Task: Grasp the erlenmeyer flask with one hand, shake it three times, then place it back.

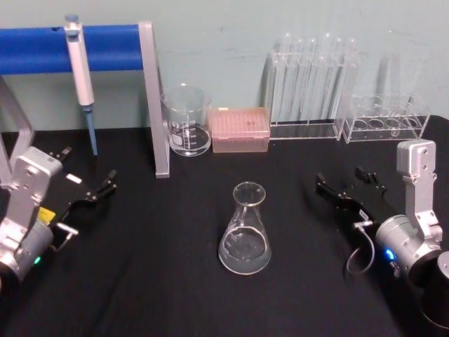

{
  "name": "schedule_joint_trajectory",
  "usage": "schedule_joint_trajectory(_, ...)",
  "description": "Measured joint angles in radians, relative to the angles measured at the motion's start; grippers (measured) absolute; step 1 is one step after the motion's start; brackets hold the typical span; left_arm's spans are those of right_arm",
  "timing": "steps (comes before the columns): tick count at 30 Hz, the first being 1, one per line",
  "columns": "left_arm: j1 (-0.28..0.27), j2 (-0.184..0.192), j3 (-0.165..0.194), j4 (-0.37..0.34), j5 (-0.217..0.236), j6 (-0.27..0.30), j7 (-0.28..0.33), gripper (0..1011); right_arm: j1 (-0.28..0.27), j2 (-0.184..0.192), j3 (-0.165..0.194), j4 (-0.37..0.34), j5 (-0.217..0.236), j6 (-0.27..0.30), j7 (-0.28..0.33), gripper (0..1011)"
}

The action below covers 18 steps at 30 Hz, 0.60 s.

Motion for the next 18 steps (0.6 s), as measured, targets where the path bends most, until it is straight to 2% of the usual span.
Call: schedule_joint_trajectory(18,0.0,0.0,0.0,0.0,0.0,0.0,0.0,1001,0.0,0.0,0.0,0.0,0.0,0.0,0.0,1003)
